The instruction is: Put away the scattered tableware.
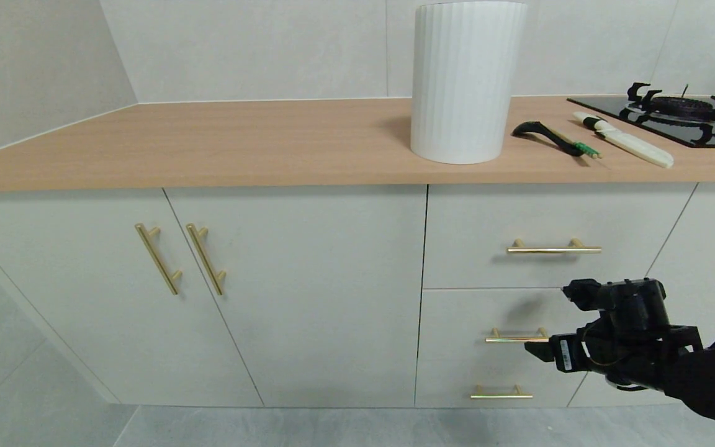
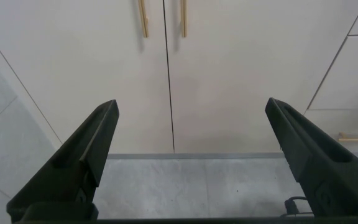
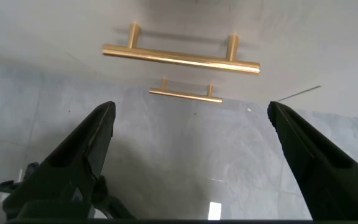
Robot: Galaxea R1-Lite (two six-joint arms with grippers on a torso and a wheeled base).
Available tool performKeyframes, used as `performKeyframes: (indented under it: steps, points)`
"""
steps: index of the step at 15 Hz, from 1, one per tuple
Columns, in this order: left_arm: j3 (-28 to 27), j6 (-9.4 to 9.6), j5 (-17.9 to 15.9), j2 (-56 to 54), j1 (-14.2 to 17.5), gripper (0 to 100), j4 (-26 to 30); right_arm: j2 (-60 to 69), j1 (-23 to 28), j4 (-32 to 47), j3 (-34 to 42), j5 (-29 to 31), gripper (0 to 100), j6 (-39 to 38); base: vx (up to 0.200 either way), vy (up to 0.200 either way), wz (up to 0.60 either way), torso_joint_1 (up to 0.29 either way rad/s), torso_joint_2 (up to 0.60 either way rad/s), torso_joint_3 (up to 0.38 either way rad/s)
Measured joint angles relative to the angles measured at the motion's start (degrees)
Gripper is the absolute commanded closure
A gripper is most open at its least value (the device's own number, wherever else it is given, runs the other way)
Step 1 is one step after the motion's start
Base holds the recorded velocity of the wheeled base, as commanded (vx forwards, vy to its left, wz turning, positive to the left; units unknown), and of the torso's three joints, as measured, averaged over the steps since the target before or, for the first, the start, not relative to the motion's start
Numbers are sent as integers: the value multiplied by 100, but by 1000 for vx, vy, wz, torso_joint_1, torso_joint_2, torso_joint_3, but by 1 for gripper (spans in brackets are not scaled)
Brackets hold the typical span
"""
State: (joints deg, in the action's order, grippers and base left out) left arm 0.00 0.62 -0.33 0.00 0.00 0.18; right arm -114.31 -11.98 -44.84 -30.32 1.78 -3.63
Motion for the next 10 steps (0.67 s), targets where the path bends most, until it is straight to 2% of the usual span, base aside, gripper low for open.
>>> performKeyframes:
  steps: [10]
  points:
    - [0, 0, 0, 0, 0, 0, 0, -633, 149, -139, -413, 27, 0, 13, 0, 0, 0, 0, 0, 0]
